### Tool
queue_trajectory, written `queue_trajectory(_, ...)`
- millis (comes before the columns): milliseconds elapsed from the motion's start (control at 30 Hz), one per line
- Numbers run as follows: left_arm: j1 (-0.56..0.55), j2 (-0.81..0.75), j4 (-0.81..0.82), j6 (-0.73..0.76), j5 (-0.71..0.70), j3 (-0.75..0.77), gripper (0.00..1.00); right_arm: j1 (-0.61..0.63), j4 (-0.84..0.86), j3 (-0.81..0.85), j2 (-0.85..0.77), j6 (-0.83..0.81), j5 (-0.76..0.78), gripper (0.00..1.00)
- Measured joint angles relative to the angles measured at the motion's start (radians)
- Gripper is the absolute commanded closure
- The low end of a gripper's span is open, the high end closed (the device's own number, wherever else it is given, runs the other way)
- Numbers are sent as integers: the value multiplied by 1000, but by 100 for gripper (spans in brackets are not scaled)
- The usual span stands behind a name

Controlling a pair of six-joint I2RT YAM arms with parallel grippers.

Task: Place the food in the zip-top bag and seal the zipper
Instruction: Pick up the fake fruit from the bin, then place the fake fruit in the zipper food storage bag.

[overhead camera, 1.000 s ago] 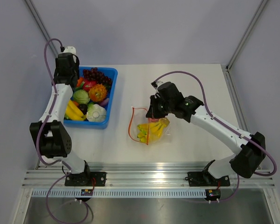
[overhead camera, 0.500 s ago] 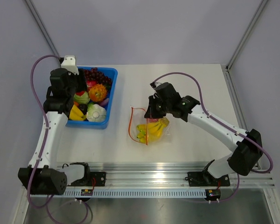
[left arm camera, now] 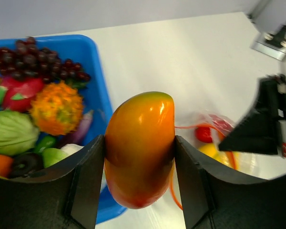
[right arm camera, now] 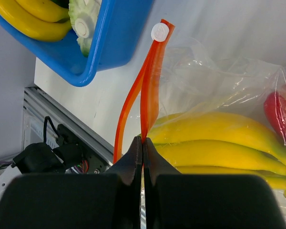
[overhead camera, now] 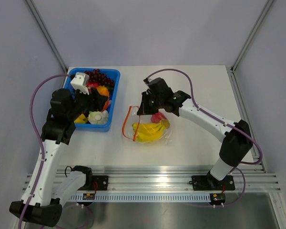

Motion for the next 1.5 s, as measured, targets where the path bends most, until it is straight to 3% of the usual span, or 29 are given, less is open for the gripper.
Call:
queue_trajectory(267,-135,-58,100,-136,105,-155,100,0,21,5,-2,34,-3,100)
queue_trajectory(633,-258,-50,453,-388,32,-428,100,0,53,-45,-116,78,-18,100)
queue_trajectory(900,-329,26,633,-458,-37,-460,100,1,71,-68,-129,101,-26,100)
queue_trajectory(1333,-424,117,761,-517,-73,-587,100,2,100,-92,-143,124,-46,100)
queue_trajectory(1367,-432,124,762,-518,-76,-588,99,2,100,-93,-143,125,-49,100)
queue_trajectory(1500,-448,140,766,-518,-88,-589,48,5,101,-98,-144,129,-52,100)
